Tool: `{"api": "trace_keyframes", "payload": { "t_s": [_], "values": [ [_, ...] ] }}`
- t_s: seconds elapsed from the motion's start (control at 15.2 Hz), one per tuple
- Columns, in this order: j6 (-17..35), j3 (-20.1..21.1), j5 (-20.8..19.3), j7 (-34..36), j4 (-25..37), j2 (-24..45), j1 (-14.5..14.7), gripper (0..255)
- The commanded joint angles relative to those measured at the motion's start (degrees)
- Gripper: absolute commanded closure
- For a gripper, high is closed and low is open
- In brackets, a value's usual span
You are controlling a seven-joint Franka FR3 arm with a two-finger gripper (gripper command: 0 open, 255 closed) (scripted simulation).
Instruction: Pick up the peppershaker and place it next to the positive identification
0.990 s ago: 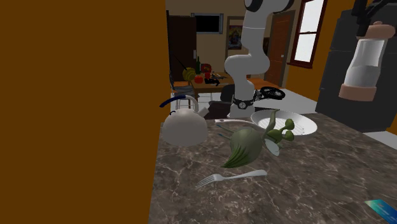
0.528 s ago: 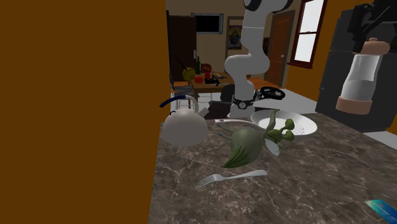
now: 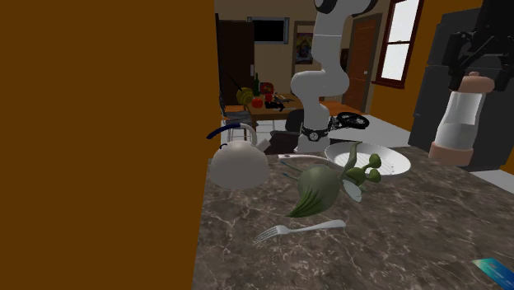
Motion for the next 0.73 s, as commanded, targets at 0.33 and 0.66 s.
{"api": "trace_keyframes", "payload": {
  "t_s": [0.33, 0.66],
  "values": [
    [5.56, 0.01, 0.02, -0.11, -5.62, -0.09, 0.01, 255],
    [9.34, 0.00, 0.01, -0.20, -9.15, 0.15, 0.01, 255]
  ]
}}
